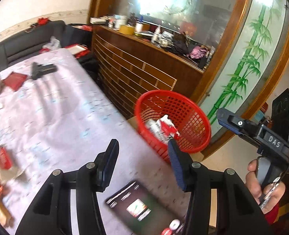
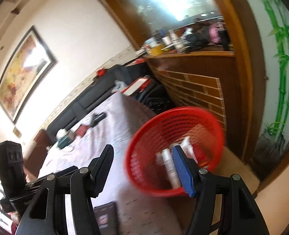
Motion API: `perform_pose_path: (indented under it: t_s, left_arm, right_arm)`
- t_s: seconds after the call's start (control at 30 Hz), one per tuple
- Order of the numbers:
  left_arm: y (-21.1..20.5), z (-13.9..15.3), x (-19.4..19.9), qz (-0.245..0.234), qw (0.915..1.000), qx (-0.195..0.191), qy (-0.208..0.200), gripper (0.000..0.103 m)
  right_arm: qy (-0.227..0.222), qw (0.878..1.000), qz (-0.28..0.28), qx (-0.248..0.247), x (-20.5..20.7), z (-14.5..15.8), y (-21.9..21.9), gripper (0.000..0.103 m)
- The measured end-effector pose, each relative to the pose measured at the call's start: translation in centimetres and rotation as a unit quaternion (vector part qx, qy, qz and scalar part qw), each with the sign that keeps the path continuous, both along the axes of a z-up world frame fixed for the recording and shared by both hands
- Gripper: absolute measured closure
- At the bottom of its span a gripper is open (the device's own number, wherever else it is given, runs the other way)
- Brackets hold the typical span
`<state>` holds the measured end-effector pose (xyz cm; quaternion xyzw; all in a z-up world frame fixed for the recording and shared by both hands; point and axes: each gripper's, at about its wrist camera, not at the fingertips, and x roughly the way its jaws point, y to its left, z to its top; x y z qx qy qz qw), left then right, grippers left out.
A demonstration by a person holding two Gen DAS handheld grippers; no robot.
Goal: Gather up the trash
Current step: 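Move both tools back over the bed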
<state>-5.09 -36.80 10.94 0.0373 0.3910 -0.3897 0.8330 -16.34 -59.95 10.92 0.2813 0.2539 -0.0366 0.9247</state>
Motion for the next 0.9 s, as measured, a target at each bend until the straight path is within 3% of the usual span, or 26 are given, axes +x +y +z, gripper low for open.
perform_pose_path:
  t_s: [0.23, 0.43, 0.57, 0.7, 0.8, 0.9]
  left_arm:
    - [7.9, -0.4, -1.8, 0.047, 0.9989, -0.002, -0.011, 0.05]
    - [16.7, -1.6, -1.8, 0.13, 0.9915, 0.0, 0.003, 0.048]
    - [23.2, -2.5, -1.2, 0.206, 0.9785, 0.002, 0.016, 0.046]
    - [28.8, -3.7, 0.5, 0.295, 0.9545, 0.009, 0.039, 0.043]
    - [30.9, -5.1, 2.4, 0.333, 0.9404, 0.005, 0.067, 0.04]
    - [30.9, -6.4, 4.3, 0.337, 0.9375, -0.001, 0.088, 0.04]
  right_arm:
    - [0.002, 0.996, 0.085, -0.023, 1.4, 0.6, 8.0, 0.035]
    - [0.027, 0.989, 0.144, -0.035, 3.6, -0.6, 13.4, 0.035]
    - [0.036, 0.985, 0.165, -0.044, 4.4, -1.2, 15.5, 0.035]
    - [0.04, 0.982, 0.18, -0.045, 5.3, -1.4, 17.1, 0.035]
    - [0.042, 0.979, 0.192, -0.047, 5.8, -1.6, 18.1, 0.035]
    - [0.044, 0.978, 0.197, -0.051, 5.7, -1.8, 18.7, 0.035]
